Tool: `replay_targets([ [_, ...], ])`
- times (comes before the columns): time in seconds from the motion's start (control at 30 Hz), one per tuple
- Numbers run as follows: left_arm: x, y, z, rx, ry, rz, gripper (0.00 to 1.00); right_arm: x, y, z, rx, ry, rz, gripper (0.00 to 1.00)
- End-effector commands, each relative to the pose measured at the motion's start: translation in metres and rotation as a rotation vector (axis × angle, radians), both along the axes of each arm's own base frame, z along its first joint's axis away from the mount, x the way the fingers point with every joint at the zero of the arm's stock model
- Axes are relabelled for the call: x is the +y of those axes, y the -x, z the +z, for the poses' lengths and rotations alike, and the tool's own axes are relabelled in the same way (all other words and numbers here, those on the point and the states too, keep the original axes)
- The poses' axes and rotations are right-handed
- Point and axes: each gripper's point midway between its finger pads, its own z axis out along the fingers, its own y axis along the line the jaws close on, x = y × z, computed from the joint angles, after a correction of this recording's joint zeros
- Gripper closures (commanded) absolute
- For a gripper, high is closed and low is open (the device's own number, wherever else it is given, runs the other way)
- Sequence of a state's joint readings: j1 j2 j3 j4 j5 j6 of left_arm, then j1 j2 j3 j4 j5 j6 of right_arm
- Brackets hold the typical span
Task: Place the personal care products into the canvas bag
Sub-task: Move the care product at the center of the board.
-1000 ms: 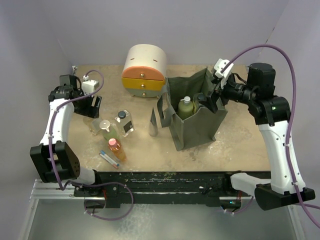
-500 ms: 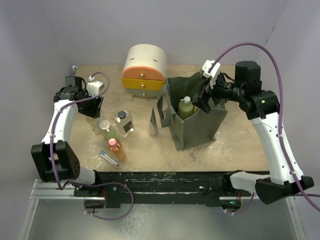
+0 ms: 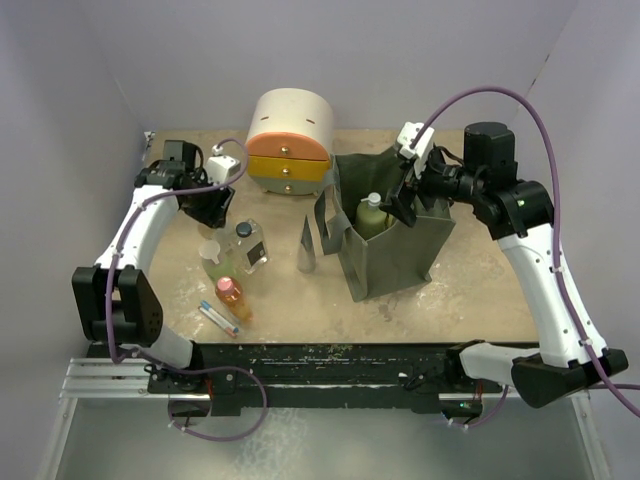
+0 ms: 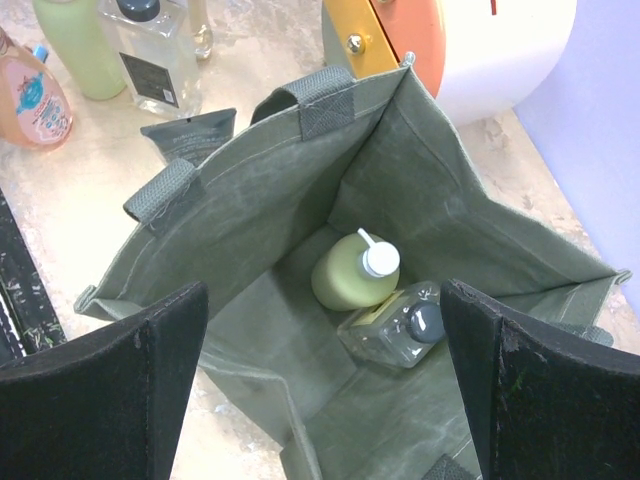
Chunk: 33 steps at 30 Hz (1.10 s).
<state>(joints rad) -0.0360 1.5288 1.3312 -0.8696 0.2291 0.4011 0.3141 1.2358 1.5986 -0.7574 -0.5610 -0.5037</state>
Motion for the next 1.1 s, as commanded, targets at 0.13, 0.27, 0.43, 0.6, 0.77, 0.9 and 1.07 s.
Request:
replay_targets([
  [0.13,-0.012,-0.059,0.061,-0.221,0.049,-0.005,1.0,0.001,0.004,0.011,-0.037,-0.026,0.002,0.01],
  [0.27,-0.024,-0.069,0.064,-0.223,0.061,-0.02,1.0,0.0,0.004,0.009,-0.039,-0.019,-0.006,0.01],
  [0.43,-0.032,-0.074,0.063,-0.225,0.041,-0.049,1.0,-0.002,0.004,0.01,-0.048,-0.014,-0.009,0.01],
  [0.6,-0.042,-0.077,0.061,-0.235,0.034,-0.107,1.0,-0.001,0.004,0.005,-0.041,-0.008,0.002,0.01],
  [0.77,-0.062,-0.079,0.054,-0.214,0.025,-0.167,1.0,0.0,0.005,0.0,-0.033,-0.005,0.007,0.01],
  [0.9,-0.083,-0.078,0.047,-0.198,0.01,-0.226,1.0,-0.001,0.007,0.001,-0.033,-0.005,0.006,0.01],
  [1.07,-0.104,-0.081,0.043,-0.19,-0.004,-0.279,1.0,-0.002,0.009,0.0,-0.032,-0.004,0.007,0.01],
])
